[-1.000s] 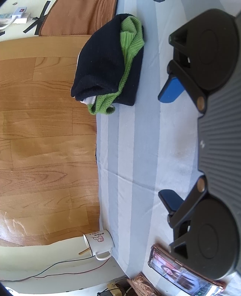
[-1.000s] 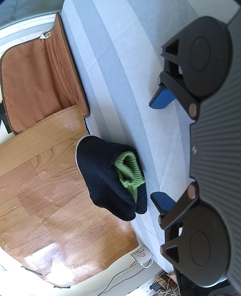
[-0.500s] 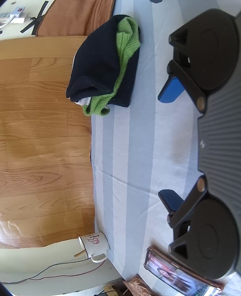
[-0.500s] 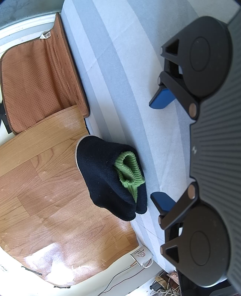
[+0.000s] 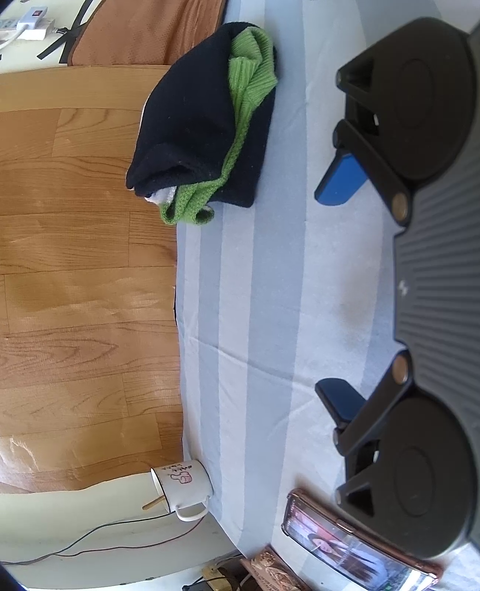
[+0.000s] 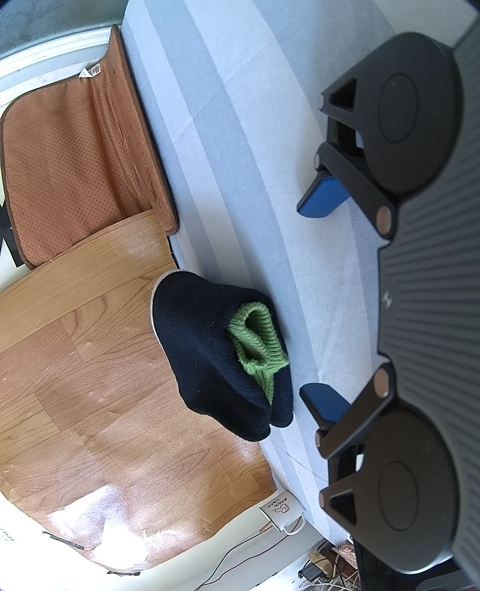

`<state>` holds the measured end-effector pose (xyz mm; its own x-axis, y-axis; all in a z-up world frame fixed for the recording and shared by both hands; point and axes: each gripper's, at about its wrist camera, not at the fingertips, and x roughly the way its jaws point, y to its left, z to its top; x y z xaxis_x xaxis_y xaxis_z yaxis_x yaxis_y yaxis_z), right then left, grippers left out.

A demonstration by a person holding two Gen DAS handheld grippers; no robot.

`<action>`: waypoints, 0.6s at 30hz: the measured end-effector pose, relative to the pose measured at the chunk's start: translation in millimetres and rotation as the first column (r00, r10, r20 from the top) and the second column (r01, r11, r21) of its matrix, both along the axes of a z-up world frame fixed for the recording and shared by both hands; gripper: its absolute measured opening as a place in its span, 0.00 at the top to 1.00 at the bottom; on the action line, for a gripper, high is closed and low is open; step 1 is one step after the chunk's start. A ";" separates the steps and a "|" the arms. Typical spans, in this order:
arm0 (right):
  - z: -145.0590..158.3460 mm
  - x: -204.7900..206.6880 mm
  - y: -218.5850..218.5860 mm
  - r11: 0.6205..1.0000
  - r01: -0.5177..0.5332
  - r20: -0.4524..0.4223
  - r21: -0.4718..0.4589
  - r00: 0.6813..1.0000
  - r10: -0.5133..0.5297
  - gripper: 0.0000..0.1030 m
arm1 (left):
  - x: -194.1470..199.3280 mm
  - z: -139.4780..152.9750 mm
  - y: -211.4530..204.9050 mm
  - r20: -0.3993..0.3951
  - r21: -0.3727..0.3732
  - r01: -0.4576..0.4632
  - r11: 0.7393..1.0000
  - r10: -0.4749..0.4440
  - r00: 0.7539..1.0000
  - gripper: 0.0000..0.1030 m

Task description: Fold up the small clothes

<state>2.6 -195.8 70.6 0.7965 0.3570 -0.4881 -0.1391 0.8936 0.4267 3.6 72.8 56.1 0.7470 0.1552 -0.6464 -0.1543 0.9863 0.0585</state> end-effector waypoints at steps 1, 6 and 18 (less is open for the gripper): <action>-0.1 0.1 0.4 1.000 0.000 0.000 -0.001 1.000 0.000 0.05 | 0.2 0.0 0.0 0.000 0.001 0.001 1.000 -0.001 1.000 0.00; -0.1 0.1 0.4 1.000 0.000 0.000 0.000 1.000 0.000 0.05 | 0.0 1.5 1.5 0.001 -0.013 0.007 1.000 -0.007 1.000 0.00; 0.1 -0.1 0.2 1.000 0.000 0.000 -0.001 1.000 0.000 0.05 | -1.7 2.4 2.0 0.010 -0.021 0.016 1.000 -0.016 1.000 0.00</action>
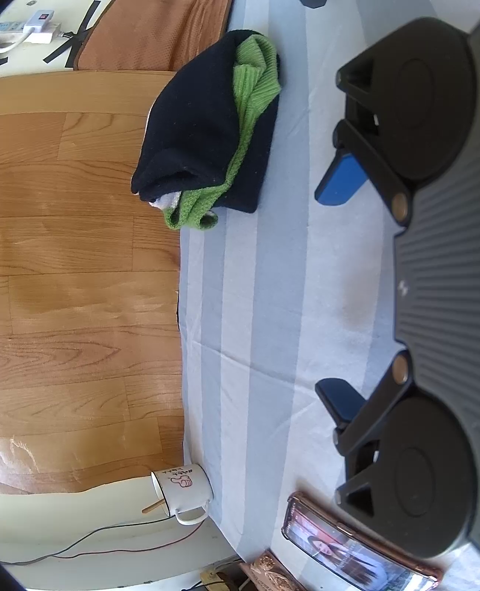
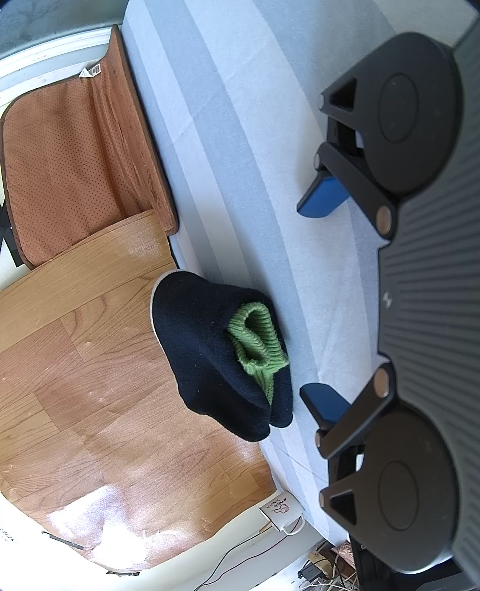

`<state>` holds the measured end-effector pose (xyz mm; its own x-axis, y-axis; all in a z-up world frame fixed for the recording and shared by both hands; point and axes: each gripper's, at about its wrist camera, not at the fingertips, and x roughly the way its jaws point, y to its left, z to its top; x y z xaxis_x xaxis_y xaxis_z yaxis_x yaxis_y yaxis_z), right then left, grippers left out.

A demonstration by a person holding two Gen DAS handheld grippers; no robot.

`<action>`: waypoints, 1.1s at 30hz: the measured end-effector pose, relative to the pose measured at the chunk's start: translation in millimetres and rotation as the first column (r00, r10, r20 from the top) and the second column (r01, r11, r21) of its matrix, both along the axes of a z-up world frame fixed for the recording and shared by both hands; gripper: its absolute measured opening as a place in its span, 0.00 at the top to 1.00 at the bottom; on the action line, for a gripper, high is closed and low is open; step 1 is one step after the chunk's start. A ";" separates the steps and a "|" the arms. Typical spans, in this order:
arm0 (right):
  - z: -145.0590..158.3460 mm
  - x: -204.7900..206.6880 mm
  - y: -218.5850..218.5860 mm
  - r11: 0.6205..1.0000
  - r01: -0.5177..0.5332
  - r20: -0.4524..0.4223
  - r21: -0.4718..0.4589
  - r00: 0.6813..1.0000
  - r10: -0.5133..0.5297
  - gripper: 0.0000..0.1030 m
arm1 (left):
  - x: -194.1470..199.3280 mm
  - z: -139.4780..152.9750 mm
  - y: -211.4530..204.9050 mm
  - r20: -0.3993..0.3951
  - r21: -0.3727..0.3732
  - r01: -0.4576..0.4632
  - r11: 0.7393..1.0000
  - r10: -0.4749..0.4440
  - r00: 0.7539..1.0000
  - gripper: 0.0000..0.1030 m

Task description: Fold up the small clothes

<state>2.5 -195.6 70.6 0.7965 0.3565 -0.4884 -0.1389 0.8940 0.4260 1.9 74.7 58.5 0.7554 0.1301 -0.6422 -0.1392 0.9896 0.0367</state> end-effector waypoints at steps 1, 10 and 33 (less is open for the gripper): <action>0.0 0.0 0.0 1.000 0.000 0.000 0.000 1.000 0.000 0.05 | 0.0 -0.2 -0.2 0.000 0.004 0.000 1.000 0.000 1.000 0.00; 0.0 -0.2 0.2 1.000 0.001 0.000 0.000 1.000 -0.001 0.05 | 1.3 -1.3 -1.1 -0.008 0.018 -0.012 1.000 0.012 1.000 0.00; 0.1 -0.2 0.4 1.000 0.001 0.000 0.000 1.000 -0.001 0.05 | 1.6 -2.2 -2.7 -0.016 0.017 0.002 1.000 -0.002 1.000 0.00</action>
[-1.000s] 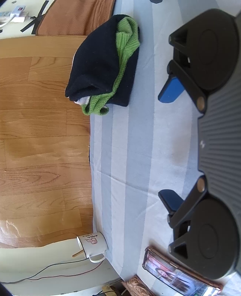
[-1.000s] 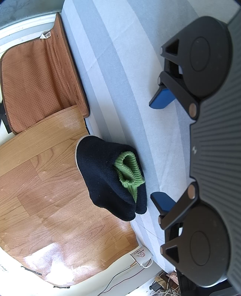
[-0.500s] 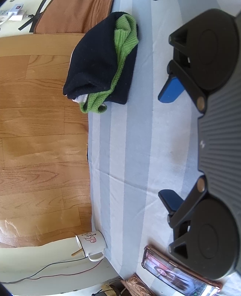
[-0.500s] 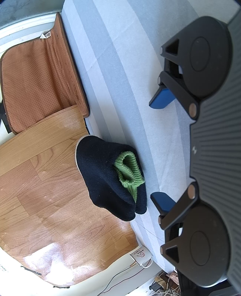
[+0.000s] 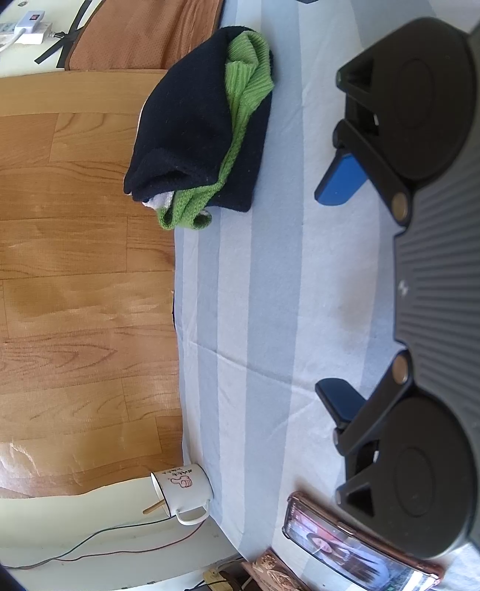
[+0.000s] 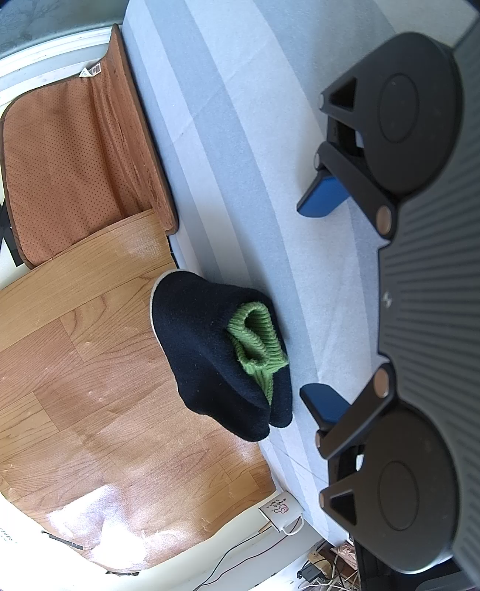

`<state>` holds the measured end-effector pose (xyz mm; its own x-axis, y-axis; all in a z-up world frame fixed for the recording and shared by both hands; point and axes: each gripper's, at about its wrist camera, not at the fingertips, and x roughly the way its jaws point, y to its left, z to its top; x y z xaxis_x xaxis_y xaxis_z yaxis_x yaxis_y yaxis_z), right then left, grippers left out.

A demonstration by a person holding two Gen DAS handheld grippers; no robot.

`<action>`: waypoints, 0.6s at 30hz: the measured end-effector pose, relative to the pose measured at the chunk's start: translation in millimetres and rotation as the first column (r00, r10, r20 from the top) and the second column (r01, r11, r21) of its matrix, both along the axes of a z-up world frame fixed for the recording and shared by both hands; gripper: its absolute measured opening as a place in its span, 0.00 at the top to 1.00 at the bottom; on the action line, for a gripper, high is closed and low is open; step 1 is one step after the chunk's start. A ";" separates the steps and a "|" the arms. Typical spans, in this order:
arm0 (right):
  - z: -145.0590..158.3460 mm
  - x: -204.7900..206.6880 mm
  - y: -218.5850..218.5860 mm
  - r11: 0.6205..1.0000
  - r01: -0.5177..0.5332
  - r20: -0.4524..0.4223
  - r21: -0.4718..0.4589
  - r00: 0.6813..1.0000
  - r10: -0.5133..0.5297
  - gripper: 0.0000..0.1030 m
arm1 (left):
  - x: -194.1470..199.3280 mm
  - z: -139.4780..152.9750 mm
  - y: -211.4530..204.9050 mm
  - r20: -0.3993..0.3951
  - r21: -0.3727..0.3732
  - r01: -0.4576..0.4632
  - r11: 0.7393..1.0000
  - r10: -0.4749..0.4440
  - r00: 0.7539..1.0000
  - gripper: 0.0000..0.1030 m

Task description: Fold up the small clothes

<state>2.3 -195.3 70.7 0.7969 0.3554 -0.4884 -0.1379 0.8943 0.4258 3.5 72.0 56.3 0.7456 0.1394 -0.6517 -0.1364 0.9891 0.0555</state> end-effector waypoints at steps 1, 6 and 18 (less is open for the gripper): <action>0.0 0.0 0.0 1.000 0.000 0.000 0.000 1.000 0.000 0.05 | -0.2 0.0 -0.4 0.001 0.000 0.003 1.000 -0.003 1.000 0.00; -0.1 0.1 0.3 1.000 0.000 0.000 0.000 1.000 0.000 0.05 | -0.8 -0.1 -3.3 0.002 0.000 0.024 1.000 -0.024 1.000 0.00; -0.1 0.1 0.4 1.000 0.000 0.000 0.000 1.000 0.000 0.05 | -1.2 0.1 -5.4 0.002 0.004 0.034 0.999 -0.034 0.999 0.00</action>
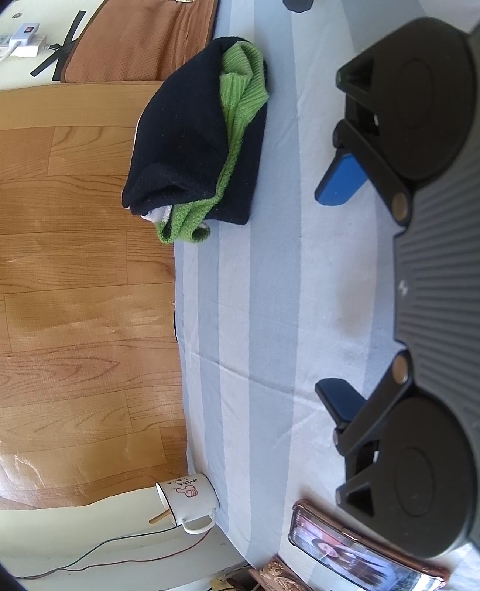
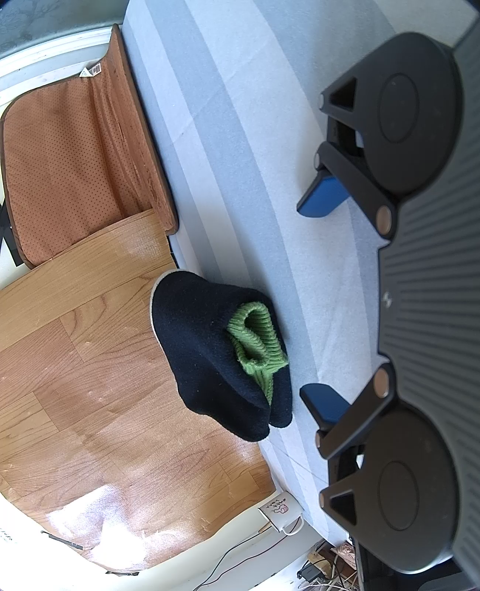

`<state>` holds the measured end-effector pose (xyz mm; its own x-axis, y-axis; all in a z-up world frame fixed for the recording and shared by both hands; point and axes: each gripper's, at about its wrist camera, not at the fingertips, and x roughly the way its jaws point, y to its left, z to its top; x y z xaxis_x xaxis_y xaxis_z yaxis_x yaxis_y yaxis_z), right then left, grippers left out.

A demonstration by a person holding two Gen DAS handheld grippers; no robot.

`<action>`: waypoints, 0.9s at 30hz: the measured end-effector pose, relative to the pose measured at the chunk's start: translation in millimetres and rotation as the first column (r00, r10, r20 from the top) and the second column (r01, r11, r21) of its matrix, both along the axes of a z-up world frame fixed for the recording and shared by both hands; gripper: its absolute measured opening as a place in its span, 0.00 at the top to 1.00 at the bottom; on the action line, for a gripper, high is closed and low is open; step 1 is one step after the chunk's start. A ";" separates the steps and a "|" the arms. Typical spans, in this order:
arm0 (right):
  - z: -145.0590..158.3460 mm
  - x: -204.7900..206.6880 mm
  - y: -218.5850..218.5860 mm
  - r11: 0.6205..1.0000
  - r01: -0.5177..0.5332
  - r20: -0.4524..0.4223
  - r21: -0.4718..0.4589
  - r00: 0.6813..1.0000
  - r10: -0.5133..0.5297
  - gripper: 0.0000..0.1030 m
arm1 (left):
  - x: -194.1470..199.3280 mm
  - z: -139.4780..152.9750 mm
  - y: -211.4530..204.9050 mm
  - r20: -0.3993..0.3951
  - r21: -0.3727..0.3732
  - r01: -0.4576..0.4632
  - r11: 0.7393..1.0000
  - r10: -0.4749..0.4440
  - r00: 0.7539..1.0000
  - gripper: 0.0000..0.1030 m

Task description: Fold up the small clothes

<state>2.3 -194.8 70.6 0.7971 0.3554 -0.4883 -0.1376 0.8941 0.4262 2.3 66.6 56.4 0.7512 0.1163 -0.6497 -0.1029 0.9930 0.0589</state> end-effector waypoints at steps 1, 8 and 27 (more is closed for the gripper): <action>0.1 -0.1 -0.3 1.000 0.000 0.000 0.000 1.000 0.000 0.05 | 0.0 0.0 0.1 0.000 0.000 0.000 1.000 0.000 1.000 0.00; 0.0 -0.1 -0.1 1.000 0.000 0.000 0.000 1.000 0.000 0.05 | -0.4 -0.8 0.6 -0.002 0.001 0.000 1.000 0.000 1.000 0.00; -0.1 0.4 0.0 1.000 -0.004 -0.001 -0.009 1.000 0.004 0.05 | -0.1 -2.0 -0.6 -0.003 0.000 0.005 1.000 -0.005 1.000 0.00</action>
<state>2.8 -194.9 70.5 0.7953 0.3543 -0.4919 -0.1410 0.8973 0.4184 2.2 66.0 54.4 0.7497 0.1127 -0.6522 -0.0975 0.9935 0.0596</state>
